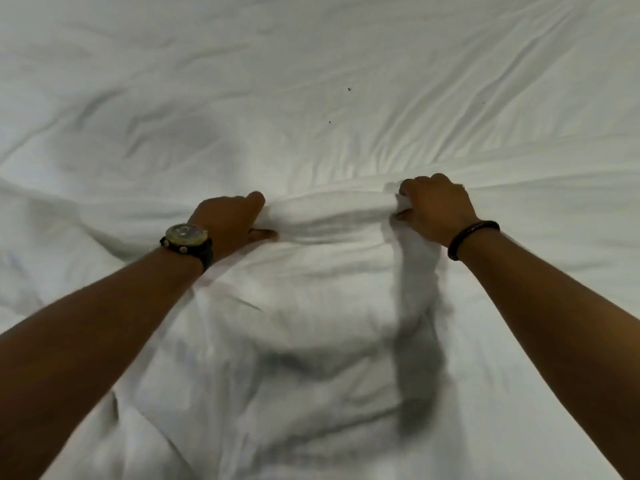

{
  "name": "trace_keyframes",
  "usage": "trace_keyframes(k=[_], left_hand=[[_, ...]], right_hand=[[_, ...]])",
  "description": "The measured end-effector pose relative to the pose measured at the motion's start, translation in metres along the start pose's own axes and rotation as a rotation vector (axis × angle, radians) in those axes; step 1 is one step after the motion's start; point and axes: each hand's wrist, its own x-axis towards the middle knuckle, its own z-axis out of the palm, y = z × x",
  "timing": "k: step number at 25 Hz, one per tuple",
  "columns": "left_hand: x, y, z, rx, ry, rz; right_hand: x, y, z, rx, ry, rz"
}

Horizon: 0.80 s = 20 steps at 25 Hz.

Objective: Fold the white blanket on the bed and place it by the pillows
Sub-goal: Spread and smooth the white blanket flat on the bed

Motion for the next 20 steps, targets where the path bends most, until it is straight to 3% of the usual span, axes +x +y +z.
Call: trace_keyframes(k=[3, 5, 7, 10, 13, 15, 17, 20], left_hand=[[0.055, -0.030, -0.061, 0.082, 0.128, 0.009], [0.111, -0.042, -0.099, 0.134, 0.311, -0.029], [0.148, -0.036, -0.101, 0.180, 0.336, -0.130], [0.149, -0.016, -0.052, 0.091, 0.122, -0.180], [0.123, -0.007, -0.018, -0.027, 0.179, -0.192], [0.110, 0.002, -0.011, -0.042, 0.203, -0.194], [0.110, 0.005, -0.024, -0.011, 0.124, -0.185], [0.164, -0.009, -0.081, 0.084, 0.292, -0.257]], right_hand=[[0.032, 0.015, -0.025, -0.011, 0.266, -0.058], [0.068, 0.023, -0.032, 0.010, 0.392, 0.048], [0.085, 0.025, -0.022, 0.157, 0.457, 0.186], [0.067, 0.046, 0.001, 0.219, 0.346, 0.216], [0.027, 0.114, 0.027, 0.060, 0.140, 0.299], [0.003, 0.151, 0.033, -0.016, 0.222, 0.264], [0.014, 0.166, 0.013, -0.048, 0.253, 0.167], [0.080, 0.185, -0.038, -0.117, 0.406, 0.128]])
